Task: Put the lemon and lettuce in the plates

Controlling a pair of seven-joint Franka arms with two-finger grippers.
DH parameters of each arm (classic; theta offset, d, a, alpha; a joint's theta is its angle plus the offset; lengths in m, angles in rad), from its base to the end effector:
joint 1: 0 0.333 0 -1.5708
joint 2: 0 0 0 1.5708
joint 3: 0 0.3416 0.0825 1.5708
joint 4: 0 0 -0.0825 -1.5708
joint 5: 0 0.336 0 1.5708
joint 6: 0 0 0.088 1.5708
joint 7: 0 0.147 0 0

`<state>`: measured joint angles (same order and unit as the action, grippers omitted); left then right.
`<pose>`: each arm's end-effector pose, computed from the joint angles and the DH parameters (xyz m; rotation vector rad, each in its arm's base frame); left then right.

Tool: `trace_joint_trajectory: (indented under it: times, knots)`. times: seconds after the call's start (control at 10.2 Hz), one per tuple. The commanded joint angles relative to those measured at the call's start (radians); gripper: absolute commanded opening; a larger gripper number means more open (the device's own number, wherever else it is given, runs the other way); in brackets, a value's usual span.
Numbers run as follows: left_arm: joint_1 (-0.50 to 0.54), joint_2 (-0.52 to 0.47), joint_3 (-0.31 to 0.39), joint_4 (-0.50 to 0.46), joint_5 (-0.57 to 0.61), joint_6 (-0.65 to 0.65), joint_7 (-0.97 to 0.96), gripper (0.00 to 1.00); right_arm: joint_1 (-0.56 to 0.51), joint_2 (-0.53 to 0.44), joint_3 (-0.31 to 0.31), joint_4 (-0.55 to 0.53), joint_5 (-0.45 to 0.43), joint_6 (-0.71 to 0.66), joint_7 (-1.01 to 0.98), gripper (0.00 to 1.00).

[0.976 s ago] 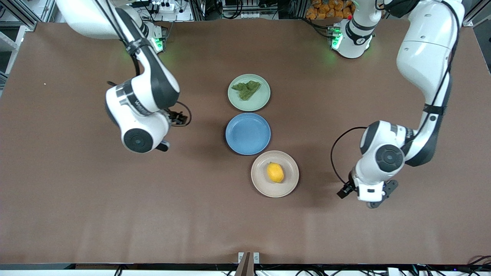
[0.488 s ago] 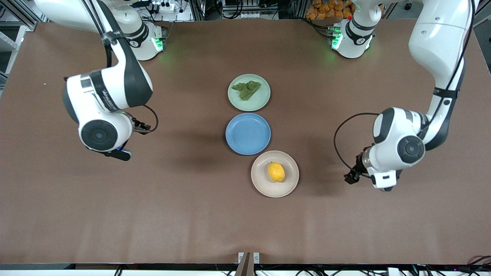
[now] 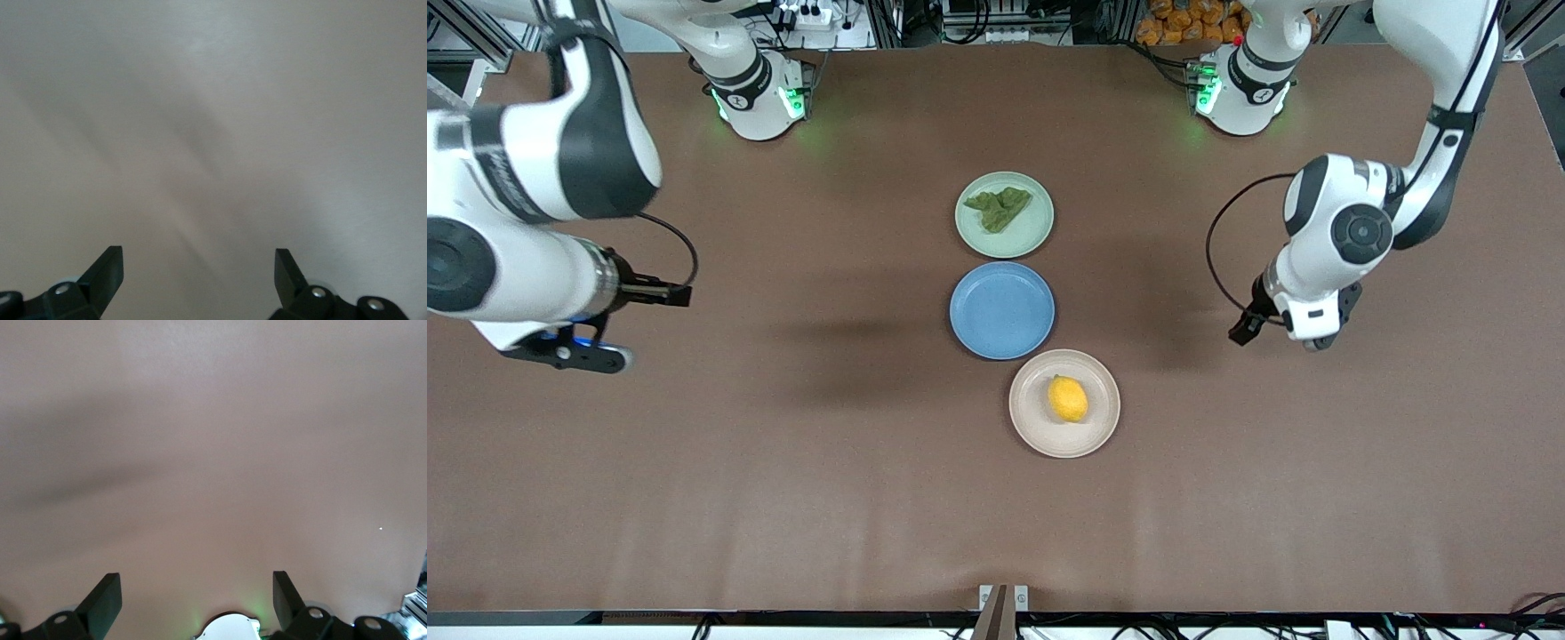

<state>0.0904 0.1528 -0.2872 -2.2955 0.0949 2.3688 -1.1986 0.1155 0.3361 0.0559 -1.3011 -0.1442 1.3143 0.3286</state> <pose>0.4794 -0.0916 0.3018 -2.7501 -1.3849 0.0644 0.5646 0.0684 0.5225 2.9012 -0.2490 -0.4133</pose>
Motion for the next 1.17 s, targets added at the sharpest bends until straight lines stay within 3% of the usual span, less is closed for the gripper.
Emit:
trace_joint_trajectory:
  times: [0.0,0.2,0.49,0.68,0.78,1.07]
  knots:
    - [0.023,-0.143,-0.009,-0.094,-0.021,0.018,0.047,1.0,-0.03,-0.087,0.019,-0.007,0.034,0.003,-0.013,1.0]
    - [0.011,-0.159,-0.009,-0.056,-0.02,0.017,0.184,1.0,-0.084,-0.124,0.016,-0.007,0.119,0.003,-0.08,1.0]
    - [-0.027,-0.199,-0.012,0.026,-0.021,-0.012,0.411,1.0,-0.137,-0.16,0.015,-0.007,0.129,0.003,-0.175,1.0]
    - [-0.026,-0.194,-0.012,0.155,-0.038,-0.142,0.601,1.0,-0.209,-0.151,0.015,-0.007,0.181,0.011,-0.244,1.0]
    - [-0.021,-0.19,-0.009,0.232,-0.09,-0.214,0.704,1.0,-0.209,-0.157,0.015,-0.009,0.181,0.01,-0.25,1.0]
    - [-0.008,-0.187,-0.004,0.378,-0.093,-0.33,0.868,1.0,-0.206,-0.202,0.016,-0.068,0.179,-0.004,-0.252,1.0]
